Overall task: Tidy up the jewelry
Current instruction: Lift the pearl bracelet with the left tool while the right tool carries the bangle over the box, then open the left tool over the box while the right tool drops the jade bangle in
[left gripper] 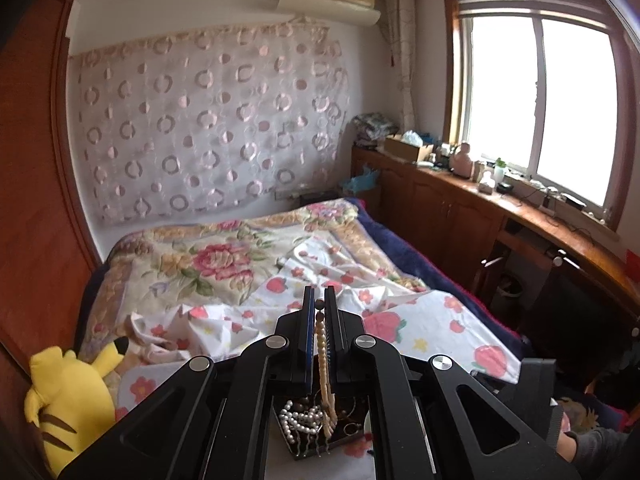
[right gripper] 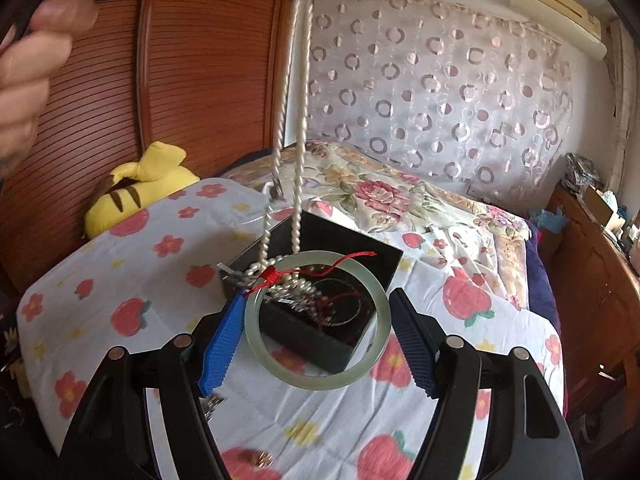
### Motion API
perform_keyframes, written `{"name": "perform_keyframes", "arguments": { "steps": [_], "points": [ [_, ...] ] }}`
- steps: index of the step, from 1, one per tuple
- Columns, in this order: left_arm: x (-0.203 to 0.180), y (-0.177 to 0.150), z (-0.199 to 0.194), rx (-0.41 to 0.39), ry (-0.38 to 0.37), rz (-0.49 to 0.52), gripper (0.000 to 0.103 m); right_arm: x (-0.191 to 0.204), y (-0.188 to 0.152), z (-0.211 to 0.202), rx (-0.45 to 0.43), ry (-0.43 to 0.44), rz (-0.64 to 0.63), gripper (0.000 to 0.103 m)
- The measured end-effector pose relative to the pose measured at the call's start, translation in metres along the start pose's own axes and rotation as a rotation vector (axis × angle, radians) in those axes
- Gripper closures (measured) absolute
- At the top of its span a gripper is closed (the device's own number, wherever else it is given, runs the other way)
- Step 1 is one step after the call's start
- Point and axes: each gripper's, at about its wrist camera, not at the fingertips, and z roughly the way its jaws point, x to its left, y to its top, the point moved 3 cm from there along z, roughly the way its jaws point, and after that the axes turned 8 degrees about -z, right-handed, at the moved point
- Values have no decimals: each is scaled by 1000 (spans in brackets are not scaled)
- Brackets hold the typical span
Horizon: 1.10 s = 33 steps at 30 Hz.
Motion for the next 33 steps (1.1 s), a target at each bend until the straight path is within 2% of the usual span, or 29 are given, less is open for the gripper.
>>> {"name": "perform_keyframes", "arguments": {
  "steps": [6,13,16,19,21,24,29,33],
  "points": [
    [16,-16,22,25,21,-41,99,-17,1,18,9,-6,34,29],
    [38,-58,54,113,32,-67,99,-28,4,41,31,8,57,29],
    [47,-74,62,138,39,-80,96,-29,5,49,37,6,62,29],
    [54,-86,62,138,45,-89,76,-31,7,53,40,11,70,29],
    [57,-94,61,140,51,-95,72,-30,9,56,42,10,71,29],
    [65,-105,60,143,57,-108,59,-29,10,60,45,11,65,29],
    [79,-119,60,134,91,-117,26,-24,15,70,59,8,54,29],
    [88,-125,59,121,119,-123,13,-21,19,75,64,8,47,29]
  ]
}}
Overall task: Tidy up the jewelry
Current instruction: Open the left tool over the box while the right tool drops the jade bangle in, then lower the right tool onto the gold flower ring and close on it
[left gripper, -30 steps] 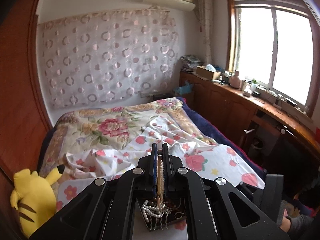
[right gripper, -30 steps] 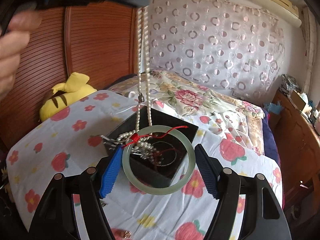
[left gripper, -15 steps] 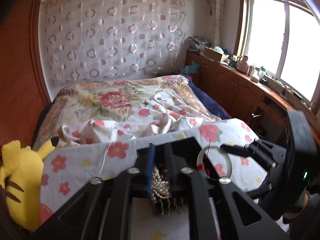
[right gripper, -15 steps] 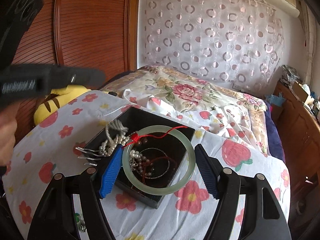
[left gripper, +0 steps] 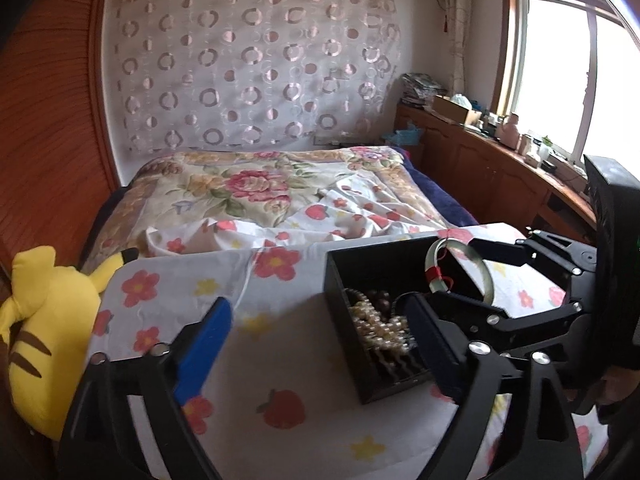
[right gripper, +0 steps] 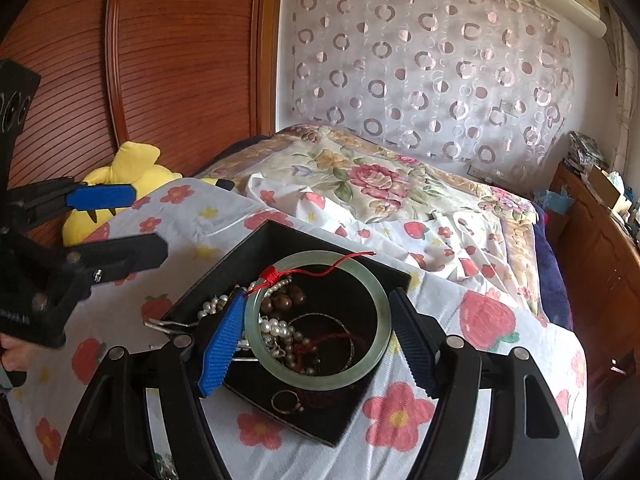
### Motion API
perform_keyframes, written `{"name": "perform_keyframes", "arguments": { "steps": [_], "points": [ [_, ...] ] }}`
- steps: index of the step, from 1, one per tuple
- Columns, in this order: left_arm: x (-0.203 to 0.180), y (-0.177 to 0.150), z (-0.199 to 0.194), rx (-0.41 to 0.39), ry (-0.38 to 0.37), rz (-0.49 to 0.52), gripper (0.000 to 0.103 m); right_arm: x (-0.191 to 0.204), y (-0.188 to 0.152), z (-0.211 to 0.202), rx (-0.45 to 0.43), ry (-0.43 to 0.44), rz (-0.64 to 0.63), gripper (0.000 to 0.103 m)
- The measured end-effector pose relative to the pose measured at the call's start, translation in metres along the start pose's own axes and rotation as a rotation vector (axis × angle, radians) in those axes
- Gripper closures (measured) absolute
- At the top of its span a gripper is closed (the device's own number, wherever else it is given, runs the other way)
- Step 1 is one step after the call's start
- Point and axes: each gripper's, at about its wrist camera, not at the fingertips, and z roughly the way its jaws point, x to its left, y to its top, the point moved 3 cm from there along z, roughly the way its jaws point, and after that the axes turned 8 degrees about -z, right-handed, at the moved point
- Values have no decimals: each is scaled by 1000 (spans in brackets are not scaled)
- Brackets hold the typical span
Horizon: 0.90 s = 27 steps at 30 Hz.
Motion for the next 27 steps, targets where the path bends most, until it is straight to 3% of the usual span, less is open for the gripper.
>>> {"name": "perform_keyframes", "arguments": {
  "steps": [3,8,14,27],
  "points": [
    [6,-5,-2,-12,-7,-5,8,0,3,4,6,4,2,29],
    [13,-15,-6,-11,-3,2,8,1,6,3,-1,-12,4,22],
    [14,-38,-19,2,-8,29,8,-1,-4,-19,-11,-12,4,22],
    [-12,-95,-51,40,-41,96,8,30,-77,-86,-18,62,-35,33]
  ]
}}
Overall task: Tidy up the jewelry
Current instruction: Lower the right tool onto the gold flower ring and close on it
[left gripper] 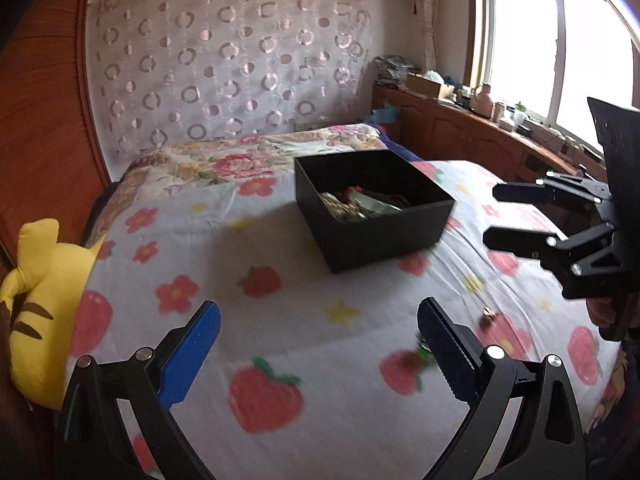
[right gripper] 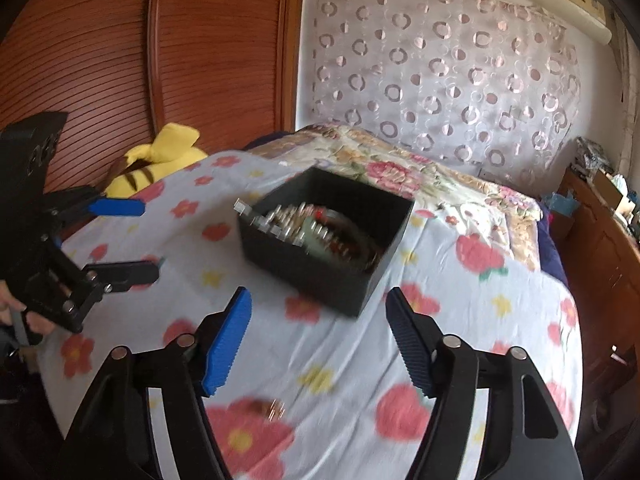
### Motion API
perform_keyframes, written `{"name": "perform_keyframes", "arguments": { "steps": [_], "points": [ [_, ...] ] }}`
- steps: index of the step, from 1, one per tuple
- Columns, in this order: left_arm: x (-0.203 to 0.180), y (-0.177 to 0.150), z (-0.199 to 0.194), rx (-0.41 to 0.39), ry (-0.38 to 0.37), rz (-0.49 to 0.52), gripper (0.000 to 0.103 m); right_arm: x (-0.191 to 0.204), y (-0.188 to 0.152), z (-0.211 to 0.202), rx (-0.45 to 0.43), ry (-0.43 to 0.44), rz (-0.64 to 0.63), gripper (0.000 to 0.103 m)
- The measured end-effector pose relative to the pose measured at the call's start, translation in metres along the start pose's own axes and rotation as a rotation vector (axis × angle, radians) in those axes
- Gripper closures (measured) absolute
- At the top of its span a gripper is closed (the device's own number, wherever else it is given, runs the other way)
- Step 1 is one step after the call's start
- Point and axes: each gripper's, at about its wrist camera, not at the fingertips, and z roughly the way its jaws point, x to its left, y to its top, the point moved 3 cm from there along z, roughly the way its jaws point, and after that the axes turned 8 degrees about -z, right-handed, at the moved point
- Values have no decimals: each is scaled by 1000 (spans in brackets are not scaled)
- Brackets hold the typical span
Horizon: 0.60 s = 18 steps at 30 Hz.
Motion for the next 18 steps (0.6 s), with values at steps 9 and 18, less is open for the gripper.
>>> {"name": "perform_keyframes", "arguments": {
  "steps": [9,18],
  "points": [
    [-24,-17,-4,26,-38,11,8,25,-42,-7,64,53,14,40],
    [-22,-30,10,89,-5,6,8,33,-60,8,158,78,-7,50]
  ]
}}
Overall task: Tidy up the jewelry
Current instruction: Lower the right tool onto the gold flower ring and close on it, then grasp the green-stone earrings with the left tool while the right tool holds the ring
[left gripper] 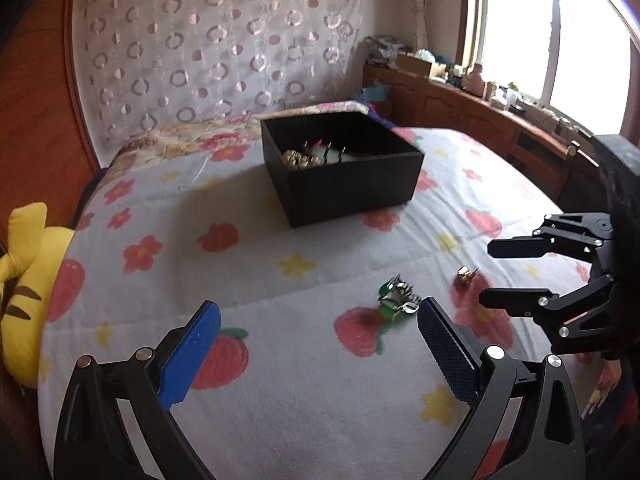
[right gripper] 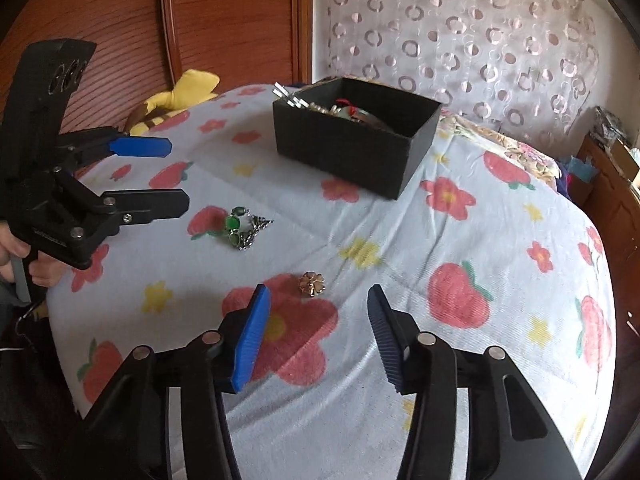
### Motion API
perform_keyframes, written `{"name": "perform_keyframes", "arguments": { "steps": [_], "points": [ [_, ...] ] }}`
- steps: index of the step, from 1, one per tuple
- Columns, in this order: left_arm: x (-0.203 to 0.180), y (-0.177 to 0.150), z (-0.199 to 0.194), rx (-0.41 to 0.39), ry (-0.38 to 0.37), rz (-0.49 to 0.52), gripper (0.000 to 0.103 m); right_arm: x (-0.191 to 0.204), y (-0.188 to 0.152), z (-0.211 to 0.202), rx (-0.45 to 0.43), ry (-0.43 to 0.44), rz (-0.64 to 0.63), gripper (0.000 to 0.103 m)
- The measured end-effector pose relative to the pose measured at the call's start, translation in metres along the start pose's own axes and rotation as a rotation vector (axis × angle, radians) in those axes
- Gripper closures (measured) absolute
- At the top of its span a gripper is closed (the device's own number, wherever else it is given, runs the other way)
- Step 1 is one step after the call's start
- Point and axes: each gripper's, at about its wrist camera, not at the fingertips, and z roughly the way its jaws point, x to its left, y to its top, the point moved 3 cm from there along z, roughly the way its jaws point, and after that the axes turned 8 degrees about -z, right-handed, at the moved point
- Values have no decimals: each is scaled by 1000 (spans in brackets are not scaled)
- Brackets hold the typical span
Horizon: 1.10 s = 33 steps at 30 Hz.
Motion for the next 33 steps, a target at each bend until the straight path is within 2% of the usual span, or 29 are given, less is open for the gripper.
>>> {"name": "perform_keyframes", "arguments": {
  "steps": [4,6,8,10,12,18,24,25,27,33],
  "points": [
    [2,-2,7,38,11,-4,8,7,5,8,28,-6,-38,61],
    [2,-4,10,59,15,1,8,6,7,9,28,-9,-42,62],
    [2,-5,12,70,15,5,8,5,9,11,28,-1,-36,66],
    [2,-6,14,84,18,6,8,3,10,12,25,22,-25,80],
    [2,-7,16,93,17,9,8,2,10,12,24,28,-21,86],
    [-3,-7,17,106,14,26,8,-1,6,7,11,32,-10,87],
    [-21,-2,18,101,-30,50,8,-9,-1,-10,-24,18,15,87],
    [-24,0,19,98,-31,55,9,-10,-2,-12,-27,13,17,87],
    [-30,3,21,101,-36,68,20,-14,-5,-16,-33,3,23,87],
    [-44,5,32,132,-56,101,56,-21,-8,-21,-44,-6,36,87]
  ]
}}
